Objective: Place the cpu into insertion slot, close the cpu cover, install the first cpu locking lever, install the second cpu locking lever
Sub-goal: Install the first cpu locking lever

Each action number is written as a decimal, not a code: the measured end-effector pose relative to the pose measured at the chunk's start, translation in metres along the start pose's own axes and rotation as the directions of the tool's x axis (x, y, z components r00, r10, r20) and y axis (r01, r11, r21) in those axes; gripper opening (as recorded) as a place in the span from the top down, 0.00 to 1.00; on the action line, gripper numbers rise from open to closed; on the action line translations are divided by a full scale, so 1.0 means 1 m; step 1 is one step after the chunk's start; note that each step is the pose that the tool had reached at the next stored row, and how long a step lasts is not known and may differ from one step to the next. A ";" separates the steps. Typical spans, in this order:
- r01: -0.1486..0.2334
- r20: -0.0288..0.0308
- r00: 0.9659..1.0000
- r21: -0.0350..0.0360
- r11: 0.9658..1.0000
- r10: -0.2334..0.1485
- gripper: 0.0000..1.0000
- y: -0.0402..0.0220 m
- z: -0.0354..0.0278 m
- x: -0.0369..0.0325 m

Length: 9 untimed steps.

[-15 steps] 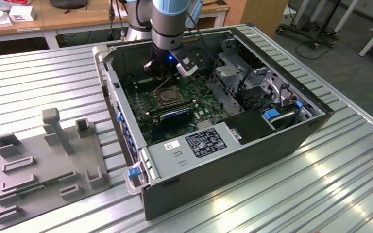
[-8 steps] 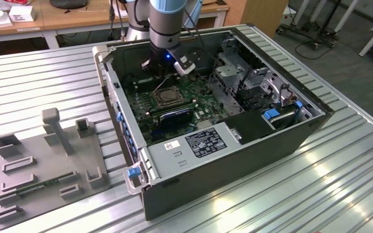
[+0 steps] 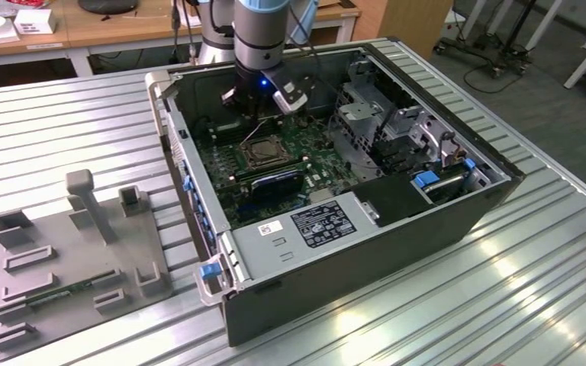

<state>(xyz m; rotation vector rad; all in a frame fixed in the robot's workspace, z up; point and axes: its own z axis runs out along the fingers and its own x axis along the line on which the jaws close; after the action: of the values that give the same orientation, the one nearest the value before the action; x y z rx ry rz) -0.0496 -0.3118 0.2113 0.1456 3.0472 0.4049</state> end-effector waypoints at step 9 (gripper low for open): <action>0.001 0.002 1.000 0.000 1.000 -0.001 0.89 0.0027 -0.0100 -0.0004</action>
<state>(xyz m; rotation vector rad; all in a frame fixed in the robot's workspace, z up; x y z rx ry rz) -0.0497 -0.3118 0.2216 0.1451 3.0449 0.4046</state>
